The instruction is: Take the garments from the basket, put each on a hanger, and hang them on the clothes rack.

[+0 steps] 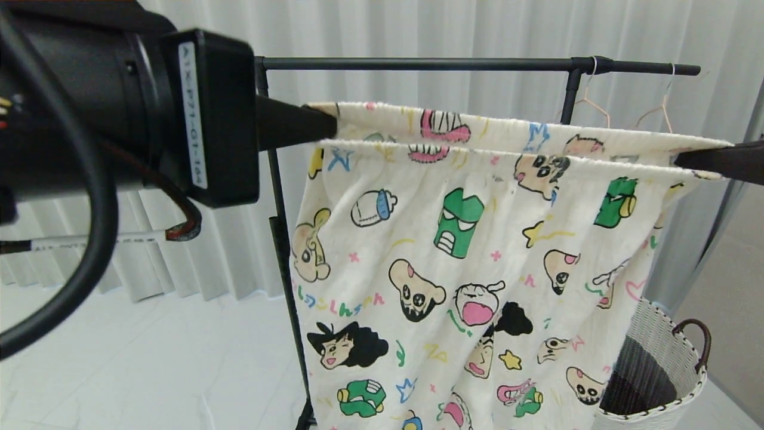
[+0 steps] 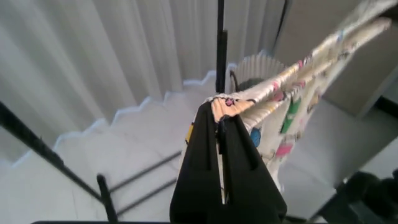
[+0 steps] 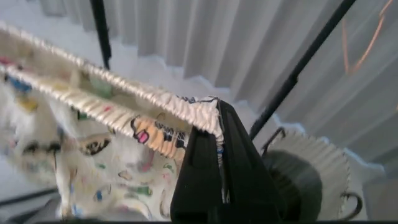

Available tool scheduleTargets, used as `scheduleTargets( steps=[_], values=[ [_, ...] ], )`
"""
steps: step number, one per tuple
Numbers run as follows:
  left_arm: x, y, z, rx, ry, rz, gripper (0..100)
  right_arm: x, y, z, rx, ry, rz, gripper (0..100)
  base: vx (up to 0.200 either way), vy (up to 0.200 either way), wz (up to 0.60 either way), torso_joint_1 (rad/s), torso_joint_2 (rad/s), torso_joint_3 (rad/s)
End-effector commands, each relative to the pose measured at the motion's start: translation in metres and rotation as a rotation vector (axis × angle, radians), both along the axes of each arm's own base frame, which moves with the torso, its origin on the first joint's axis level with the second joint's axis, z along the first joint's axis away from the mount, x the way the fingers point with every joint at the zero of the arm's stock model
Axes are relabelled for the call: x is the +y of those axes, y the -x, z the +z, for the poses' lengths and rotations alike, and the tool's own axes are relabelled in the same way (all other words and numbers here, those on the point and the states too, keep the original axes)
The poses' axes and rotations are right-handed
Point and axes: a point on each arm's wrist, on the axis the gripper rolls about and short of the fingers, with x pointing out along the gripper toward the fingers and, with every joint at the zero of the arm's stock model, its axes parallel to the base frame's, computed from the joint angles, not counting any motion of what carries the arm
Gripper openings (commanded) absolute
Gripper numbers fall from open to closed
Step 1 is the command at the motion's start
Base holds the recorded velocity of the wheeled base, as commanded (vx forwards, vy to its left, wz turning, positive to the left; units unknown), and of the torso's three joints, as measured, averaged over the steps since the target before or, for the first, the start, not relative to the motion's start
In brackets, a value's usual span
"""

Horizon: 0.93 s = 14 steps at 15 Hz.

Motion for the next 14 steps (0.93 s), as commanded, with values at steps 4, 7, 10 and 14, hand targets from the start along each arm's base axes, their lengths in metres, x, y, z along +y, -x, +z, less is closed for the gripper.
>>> scheduleTargets(
  steps=[4, 7, 10, 14],
  values=[
    [-0.031, -0.029, -0.005, -0.046, 0.042, 0.020, 0, -0.024, 0.048, 0.003, 0.112, -0.030, 0.268, 0, 0.000, 0.000, 0.00, 0.000, 0.00, 0.000],
    [-0.033, -0.035, -0.008, -0.041, 0.039, 0.031, 0, -0.013, 0.070, 0.002, 0.207, -0.102, 0.524, 0, 0.000, 0.000, 0.00, 0.000, 0.00, 0.000],
    [-0.031, -0.033, -0.006, -0.044, 0.045, 0.030, 0, -0.005, 0.073, -0.001, 0.245, -0.103, 0.576, 0, 0.000, 0.000, 0.00, 0.000, 0.00, 0.000],
    [-0.007, -0.017, -0.010, 0.081, -0.013, 0.058, 0, 0.001, 0.055, -0.012, 0.227, -0.042, 0.343, 0, 0.000, 0.000, 0.00, 0.000, 0.00, 0.000]
  ],
)
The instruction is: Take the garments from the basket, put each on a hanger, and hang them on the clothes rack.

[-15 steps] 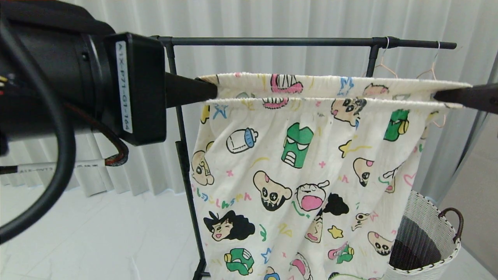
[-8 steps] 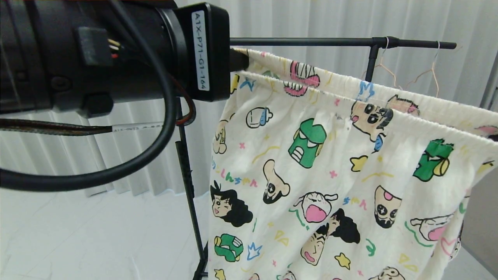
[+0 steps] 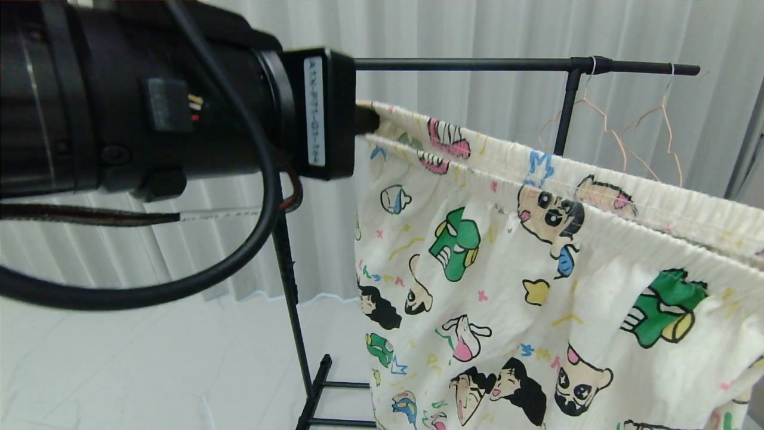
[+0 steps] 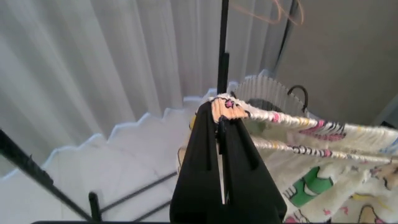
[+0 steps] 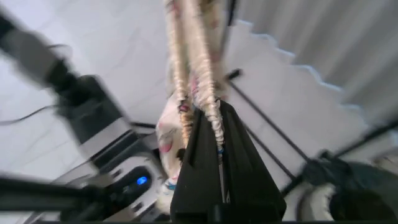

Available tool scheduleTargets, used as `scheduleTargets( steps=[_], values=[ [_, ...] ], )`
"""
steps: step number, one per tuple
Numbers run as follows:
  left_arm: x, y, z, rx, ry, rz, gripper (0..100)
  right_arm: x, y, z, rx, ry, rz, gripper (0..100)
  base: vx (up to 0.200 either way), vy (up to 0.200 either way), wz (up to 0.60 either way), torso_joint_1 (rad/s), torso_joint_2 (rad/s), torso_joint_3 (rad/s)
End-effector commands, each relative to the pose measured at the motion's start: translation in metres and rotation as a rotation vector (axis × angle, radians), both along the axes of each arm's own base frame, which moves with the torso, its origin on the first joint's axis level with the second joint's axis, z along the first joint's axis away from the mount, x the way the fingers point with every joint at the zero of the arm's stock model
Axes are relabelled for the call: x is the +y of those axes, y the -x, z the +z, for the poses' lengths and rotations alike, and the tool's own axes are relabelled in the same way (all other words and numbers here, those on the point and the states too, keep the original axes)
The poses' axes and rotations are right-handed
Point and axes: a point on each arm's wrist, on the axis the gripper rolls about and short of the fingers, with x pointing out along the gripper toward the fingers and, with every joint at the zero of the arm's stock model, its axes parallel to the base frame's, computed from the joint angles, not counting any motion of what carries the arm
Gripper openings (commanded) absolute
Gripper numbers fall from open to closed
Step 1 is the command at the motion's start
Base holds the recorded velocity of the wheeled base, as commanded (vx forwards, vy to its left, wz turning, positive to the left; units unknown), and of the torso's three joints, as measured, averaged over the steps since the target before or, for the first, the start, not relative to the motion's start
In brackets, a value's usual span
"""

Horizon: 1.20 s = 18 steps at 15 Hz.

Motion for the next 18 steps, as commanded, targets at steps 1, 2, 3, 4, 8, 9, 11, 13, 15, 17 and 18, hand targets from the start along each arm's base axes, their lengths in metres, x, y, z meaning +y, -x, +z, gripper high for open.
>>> scheduleTargets(
  steps=[1, 2, 3, 4, 8, 9, 11, 13, 15, 17, 18],
  values=[
    [0.024, 0.017, -0.001, 0.103, -0.034, 0.025, 0, 0.009, -0.018, -0.008, -0.015, 0.060, -0.167, 0, 0.000, 0.000, 0.00, 0.000, 0.00, 0.000],
    [0.040, 0.031, -0.004, 0.191, -0.048, 0.044, 0, 0.017, -0.026, -0.005, -0.039, 0.031, -0.201, 0, 0.000, 0.000, 0.00, 0.000, 0.00, 0.000],
    [0.046, 0.036, -0.005, 0.221, -0.049, 0.052, 0, 0.022, -0.030, -0.004, -0.054, 0.009, -0.206, 0, 0.000, 0.000, 0.00, 0.000, 0.00, 0.000],
    [0.059, 0.050, -0.006, 0.293, -0.052, 0.039, 0, 0.035, -0.039, 0.000, -0.091, -0.046, -0.209, 0, 0.000, 0.000, 0.00, 0.000, 0.00, 0.000],
    [0.087, 0.095, -0.001, 0.398, 0.003, -0.154, 0, 0.069, -0.076, 0.007, -0.182, -0.130, -0.197, 0, 0.000, 0.000, 0.00, 0.000, 0.00, 0.000],
    [0.087, 0.102, 0.000, 0.409, 0.017, -0.203, 0, 0.078, -0.083, 0.008, -0.199, -0.147, -0.184, 0, 0.000, 0.000, 0.00, 0.000, 0.00, 0.000],
    [0.088, 0.116, 0.002, 0.418, 0.020, -0.312, 0, 0.093, -0.093, 0.009, -0.215, -0.173, -0.183, 0, 0.000, 0.000, 0.00, 0.000, 0.00, 0.000],
    [0.088, 0.124, 0.005, 0.412, 0.018, -0.388, 0, 0.098, -0.097, 0.012, -0.221, -0.176, -0.184, 0, 0.000, 0.000, 0.00, 0.000, 0.00, 0.000],
    [0.089, 0.124, 0.008, 0.403, 0.029, -0.387, 0, 0.095, -0.100, 0.012, -0.223, -0.172, -0.202, 0, 0.000, 0.000, 0.00, 0.000, 0.00, 0.000],
    [0.088, 0.121, 0.006, 0.362, -0.001, -0.328, 0, 0.085, -0.101, 0.013, -0.221, -0.151, -0.243, 0, 0.000, 0.000, 0.00, 0.000, 0.00, 0.000],
    [0.084, 0.116, 0.005, 0.308, -0.039, -0.261, 0, 0.074, -0.098, 0.015, -0.217, -0.128, -0.270, 0, 0.000, 0.000, 0.00, 0.000, 0.00, 0.000]
  ],
)
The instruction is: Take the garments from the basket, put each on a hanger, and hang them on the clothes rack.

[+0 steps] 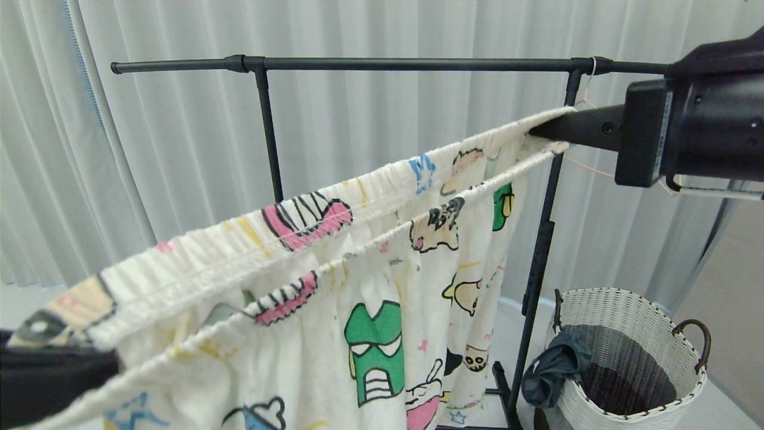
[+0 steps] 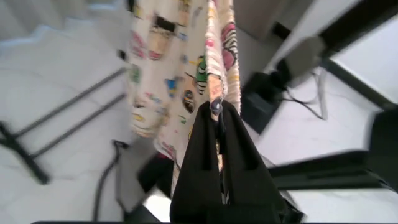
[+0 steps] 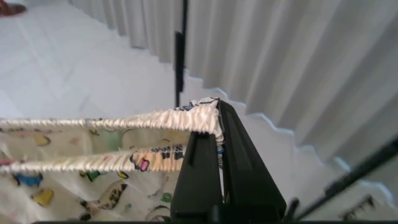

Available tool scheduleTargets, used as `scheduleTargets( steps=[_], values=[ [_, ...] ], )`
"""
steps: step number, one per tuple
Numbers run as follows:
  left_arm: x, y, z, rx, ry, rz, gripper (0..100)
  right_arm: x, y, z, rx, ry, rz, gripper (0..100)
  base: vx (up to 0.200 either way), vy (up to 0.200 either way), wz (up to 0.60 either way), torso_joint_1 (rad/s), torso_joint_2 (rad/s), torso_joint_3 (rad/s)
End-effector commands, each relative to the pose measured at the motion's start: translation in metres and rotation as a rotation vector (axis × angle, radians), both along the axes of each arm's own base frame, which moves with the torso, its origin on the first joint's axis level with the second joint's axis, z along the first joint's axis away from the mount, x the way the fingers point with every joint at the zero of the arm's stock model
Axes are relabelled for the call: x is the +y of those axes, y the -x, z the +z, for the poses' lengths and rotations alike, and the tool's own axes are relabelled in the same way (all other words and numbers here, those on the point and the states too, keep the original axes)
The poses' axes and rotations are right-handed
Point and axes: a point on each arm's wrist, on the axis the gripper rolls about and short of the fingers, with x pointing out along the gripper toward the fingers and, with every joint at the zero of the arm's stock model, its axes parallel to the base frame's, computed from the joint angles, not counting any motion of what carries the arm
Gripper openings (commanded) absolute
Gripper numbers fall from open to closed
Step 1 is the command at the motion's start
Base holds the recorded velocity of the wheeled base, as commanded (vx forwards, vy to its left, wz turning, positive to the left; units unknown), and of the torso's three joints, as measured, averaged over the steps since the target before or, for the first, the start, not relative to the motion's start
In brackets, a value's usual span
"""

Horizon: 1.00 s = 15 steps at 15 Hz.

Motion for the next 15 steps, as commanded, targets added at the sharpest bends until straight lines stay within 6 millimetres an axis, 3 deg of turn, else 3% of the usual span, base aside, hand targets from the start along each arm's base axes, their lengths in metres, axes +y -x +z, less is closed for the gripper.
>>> scheduleTargets(
  steps=[1, 3, 5, 9, 14, 15],
  values=[
    [-0.010, -0.012, -0.002, -0.091, -0.084, 0.101, 0, -0.023, 0.005, 0.008, -0.001, 0.010, -0.061, 0, 0.000, 0.000, 0.00, 0.000, 0.00, 0.000],
    [-0.019, -0.032, 0.003, -0.171, -0.147, 0.183, 0, -0.041, 0.017, 0.014, -0.002, 0.009, -0.078, 0, 0.000, 0.000, 0.00, 0.000, 0.00, 0.000],
    [-0.039, -0.053, 0.017, -0.233, -0.075, 0.244, 0, -0.053, 0.027, 0.016, 0.001, 0.012, -0.075, 0, 0.000, 0.000, 0.00, 0.000, 0.00, 0.000],
    [-0.070, -0.071, 0.005, -0.219, -0.089, 0.248, 0, -0.048, 0.038, 0.013, 0.014, 0.027, -0.008, 0, 0.000, 0.000, 0.00, 0.000, 0.00, 0.000],
    [-0.076, -0.074, 0.003, -0.220, -0.090, 0.249, 0, -0.045, 0.039, 0.001, 0.041, 0.064, 0.001, 0, 0.000, 0.000, 0.00, 0.000, 0.00, 0.000],
    [-0.075, -0.075, 0.005, -0.223, -0.083, 0.253, 0, -0.046, 0.040, -0.001, 0.055, 0.080, 0.001, 100, 0.000, 0.000, 0.00, 0.000, 0.00, 0.000]
  ],
)
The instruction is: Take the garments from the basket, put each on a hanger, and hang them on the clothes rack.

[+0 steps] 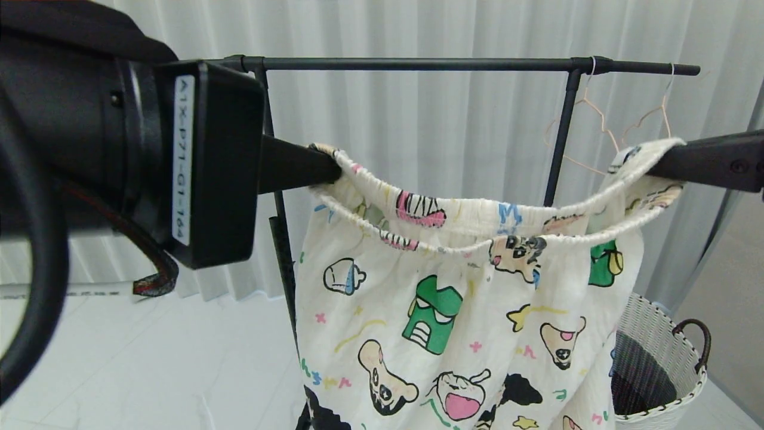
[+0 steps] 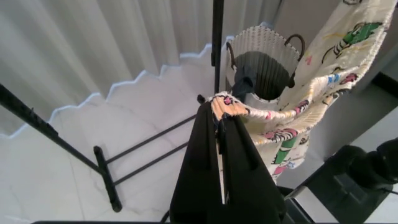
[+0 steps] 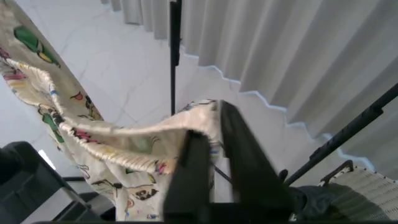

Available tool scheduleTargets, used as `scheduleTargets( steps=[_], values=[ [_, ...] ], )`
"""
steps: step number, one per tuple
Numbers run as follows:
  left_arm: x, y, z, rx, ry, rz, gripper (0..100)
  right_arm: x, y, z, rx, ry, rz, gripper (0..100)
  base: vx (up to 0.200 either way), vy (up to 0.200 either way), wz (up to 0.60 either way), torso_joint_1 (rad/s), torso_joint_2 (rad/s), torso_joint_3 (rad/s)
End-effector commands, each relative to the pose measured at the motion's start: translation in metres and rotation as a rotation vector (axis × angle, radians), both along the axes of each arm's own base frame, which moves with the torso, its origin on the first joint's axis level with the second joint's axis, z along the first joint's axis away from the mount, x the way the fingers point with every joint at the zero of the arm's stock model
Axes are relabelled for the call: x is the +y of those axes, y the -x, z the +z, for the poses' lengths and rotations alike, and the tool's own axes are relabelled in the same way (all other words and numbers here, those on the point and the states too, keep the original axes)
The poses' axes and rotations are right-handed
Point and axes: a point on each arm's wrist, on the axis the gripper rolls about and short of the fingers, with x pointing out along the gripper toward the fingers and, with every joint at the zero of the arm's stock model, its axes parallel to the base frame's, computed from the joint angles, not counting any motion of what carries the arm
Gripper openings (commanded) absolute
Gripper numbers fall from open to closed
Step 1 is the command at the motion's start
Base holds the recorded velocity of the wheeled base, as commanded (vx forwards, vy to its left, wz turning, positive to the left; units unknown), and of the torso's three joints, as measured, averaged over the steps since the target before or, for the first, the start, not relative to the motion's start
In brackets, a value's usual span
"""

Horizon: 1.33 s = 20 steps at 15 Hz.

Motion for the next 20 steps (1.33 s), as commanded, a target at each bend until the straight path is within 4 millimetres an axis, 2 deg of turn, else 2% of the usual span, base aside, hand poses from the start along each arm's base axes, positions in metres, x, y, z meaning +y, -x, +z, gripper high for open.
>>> scheduleTargets(
  steps=[1, 6, 8, 11, 12, 14, 16, 18, 20],
  values=[
    [-0.001, -0.002, 0.001, -0.006, 0.009, 0.010, 0, -0.003, 0.003, -0.003, 0.022, 0.027, 0.001, 100, 0.000, 0.000, 0.00, 0.000, 0.00, 0.000],
    [0.001, -0.009, 0.002, -0.045, 0.006, 0.104, 0, -0.020, 0.015, -0.019, 0.050, 0.072, 0.003, 100, 0.000, 0.000, 0.00, 0.000, 0.00, 0.000],
    [0.004, -0.018, -0.004, -0.048, -0.025, 0.186, 0, -0.033, 0.024, -0.023, 0.044, 0.064, 0.003, 100, 0.000, 0.000, 0.00, 0.000, 0.00, 0.000],
    [0.005, -0.019, -0.019, -0.041, -0.090, 0.237, 0, -0.049, 0.030, -0.028, 0.037, 0.057, -0.044, 100, 0.000, 0.000, 0.00, 0.000, 0.00, 0.000],
    [0.006, -0.019, -0.021, -0.042, -0.101, 0.248, 0, -0.054, 0.027, -0.031, 0.037, 0.067, -0.105, 100, 0.000, 0.000, 0.00, 0.000, 0.00, 0.000],
    [0.015, -0.015, -0.026, -0.056, -0.129, 0.297, 0, -0.072, 0.017, -0.044, 0.064, 0.196, -0.364, 100, 0.000, 0.000, 0.00, 0.000, 0.00, 0.000],
    [0.036, -0.015, -0.042, -0.068, -0.219, 0.402, 0, -0.094, 0.015, -0.056, 0.126, 0.359, -0.596, 100, 0.000, 0.000, 0.00, 0.000, 0.00, 0.000],
    [0.065, -0.012, -0.069, -0.074, -0.365, 0.541, 0, -0.110, 0.019, -0.065, 0.133, 0.436, -0.710, 100, 0.000, 0.000, 0.00, 0.000, 0.00, 0.000],
    [0.079, -0.010, -0.073, -0.066, -0.369, 0.592, 0, -0.122, 0.028, -0.070, 0.125, 0.509, -0.775, 100, 0.000, 0.000, 0.00, 0.000, 0.00, 0.000]
  ],
)
